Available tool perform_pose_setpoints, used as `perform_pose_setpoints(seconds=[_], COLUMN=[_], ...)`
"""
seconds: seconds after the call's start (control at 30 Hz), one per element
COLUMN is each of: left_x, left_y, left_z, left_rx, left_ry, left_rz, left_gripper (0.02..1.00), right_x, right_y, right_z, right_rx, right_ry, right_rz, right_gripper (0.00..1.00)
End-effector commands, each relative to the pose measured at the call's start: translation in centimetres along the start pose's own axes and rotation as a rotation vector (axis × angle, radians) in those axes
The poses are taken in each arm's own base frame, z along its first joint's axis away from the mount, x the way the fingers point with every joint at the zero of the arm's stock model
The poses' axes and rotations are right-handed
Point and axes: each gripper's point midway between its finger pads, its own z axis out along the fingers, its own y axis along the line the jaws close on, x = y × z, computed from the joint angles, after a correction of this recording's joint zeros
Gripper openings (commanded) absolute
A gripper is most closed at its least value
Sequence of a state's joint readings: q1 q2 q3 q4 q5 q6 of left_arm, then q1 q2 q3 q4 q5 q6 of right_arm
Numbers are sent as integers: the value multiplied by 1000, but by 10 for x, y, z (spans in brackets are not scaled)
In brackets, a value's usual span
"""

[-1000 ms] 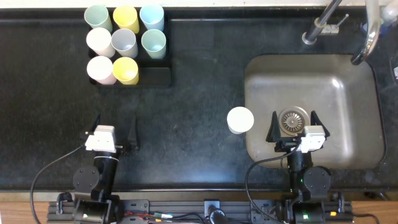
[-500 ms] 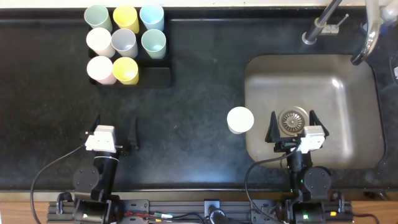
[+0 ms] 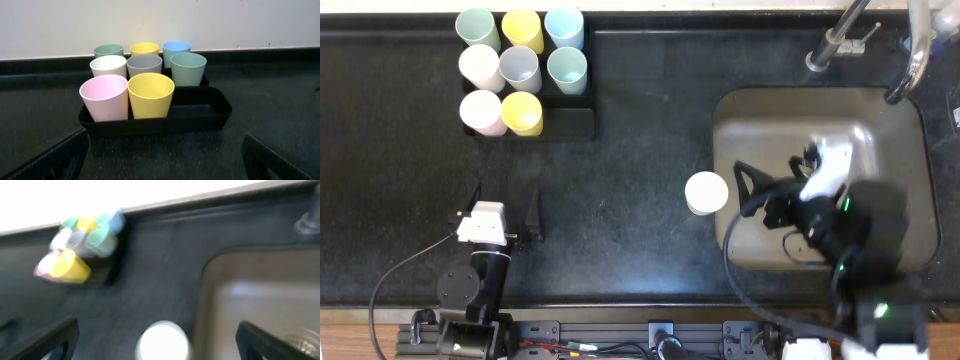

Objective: Store Cups

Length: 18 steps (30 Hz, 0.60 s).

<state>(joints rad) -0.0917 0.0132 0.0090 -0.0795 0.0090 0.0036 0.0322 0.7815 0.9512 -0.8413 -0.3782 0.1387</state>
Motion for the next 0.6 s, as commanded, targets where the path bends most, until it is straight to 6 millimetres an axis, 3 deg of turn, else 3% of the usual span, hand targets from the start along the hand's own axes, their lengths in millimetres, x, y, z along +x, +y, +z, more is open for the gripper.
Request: perform_pose_setpoints(seconds=[0.03, 0.17, 0.33, 0.43, 0.6], left_x=[0, 0, 0, 0, 0], left_y=[-2, -2, -2, -2, -2], left_z=[0, 0, 0, 0, 0], left_rx=[13, 13, 13, 13, 13], left_ry=[-2, -2, -2, -2, -2], left_rz=[15, 15, 16, 15, 15], left_gripper=[1000, 1000, 1000, 1000, 1000], right_x=[6, 54, 113, 127, 135], right_y=[11, 3, -12, -21, -42], right_z=[22, 46, 53, 57, 60], right_rx=[-80, -64, 58, 129, 244], right_ry=[270, 608, 944, 1019, 1055], right_rz=[135, 226, 279, 235, 167], right_gripper=[998, 996, 996, 998, 998])
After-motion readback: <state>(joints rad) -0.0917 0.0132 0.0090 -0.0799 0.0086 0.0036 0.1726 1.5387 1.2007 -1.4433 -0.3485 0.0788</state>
